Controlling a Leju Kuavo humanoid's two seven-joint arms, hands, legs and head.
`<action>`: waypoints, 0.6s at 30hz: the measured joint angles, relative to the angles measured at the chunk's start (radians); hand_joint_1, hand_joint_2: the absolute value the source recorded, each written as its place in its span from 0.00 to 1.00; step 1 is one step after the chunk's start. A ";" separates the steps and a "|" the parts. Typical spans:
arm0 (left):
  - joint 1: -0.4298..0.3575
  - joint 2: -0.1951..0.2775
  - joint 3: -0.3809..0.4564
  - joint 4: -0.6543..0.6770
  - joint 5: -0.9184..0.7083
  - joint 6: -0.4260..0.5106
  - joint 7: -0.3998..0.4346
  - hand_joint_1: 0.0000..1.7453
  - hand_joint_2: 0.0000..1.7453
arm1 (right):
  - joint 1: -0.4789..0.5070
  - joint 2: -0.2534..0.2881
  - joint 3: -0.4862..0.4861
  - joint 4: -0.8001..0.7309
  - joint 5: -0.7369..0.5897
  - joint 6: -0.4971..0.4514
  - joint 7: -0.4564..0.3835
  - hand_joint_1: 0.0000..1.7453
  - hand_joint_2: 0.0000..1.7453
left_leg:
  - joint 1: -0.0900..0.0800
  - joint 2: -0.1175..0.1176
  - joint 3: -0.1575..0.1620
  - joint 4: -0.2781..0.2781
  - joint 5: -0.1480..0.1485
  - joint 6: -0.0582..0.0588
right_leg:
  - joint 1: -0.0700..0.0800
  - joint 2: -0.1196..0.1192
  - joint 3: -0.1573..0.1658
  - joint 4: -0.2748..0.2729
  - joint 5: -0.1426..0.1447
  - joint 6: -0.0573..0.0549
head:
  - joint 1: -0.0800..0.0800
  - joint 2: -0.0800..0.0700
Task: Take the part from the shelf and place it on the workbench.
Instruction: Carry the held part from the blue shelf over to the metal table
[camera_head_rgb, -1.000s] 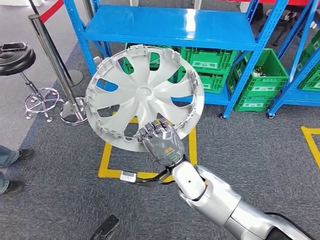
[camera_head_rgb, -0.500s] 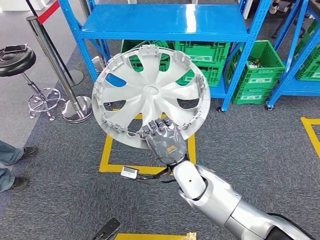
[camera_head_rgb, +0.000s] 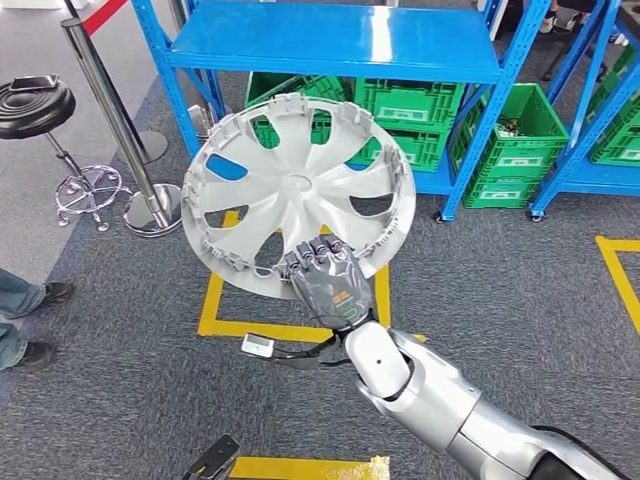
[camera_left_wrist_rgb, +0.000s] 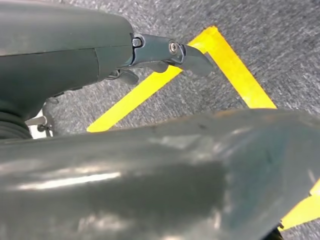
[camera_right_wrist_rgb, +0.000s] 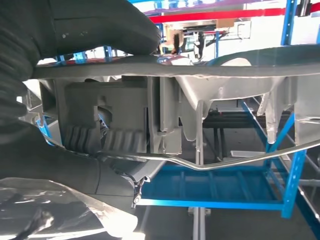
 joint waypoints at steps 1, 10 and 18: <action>0.000 -0.002 0.000 0.000 0.000 0.000 0.001 0.00 0.00 | -0.001 0.000 0.000 0.002 0.000 0.000 0.000 1.00 1.00 | 0.002 0.001 -0.005 -0.005 0.005 0.007 | -0.002 0.001 -0.024 0.046 -0.029 0.010 | 0.001 0.000; -0.004 -0.007 -0.001 0.000 -0.010 -0.003 0.008 0.00 0.00 | -0.009 0.003 0.001 0.019 0.000 -0.003 0.009 1.00 1.00 | 0.010 0.001 -0.031 0.003 0.024 -0.009 | -0.025 0.003 0.044 -0.013 -0.003 0.033 | 0.002 0.000; -0.013 -0.003 -0.001 -0.001 -0.020 -0.011 0.017 0.00 0.00 | -0.016 0.013 0.001 0.038 0.000 -0.011 0.024 1.00 1.00 | 0.010 0.000 -0.124 0.213 -0.090 -0.042 | -0.019 0.002 0.042 -0.040 0.014 -0.014 | -0.004 0.000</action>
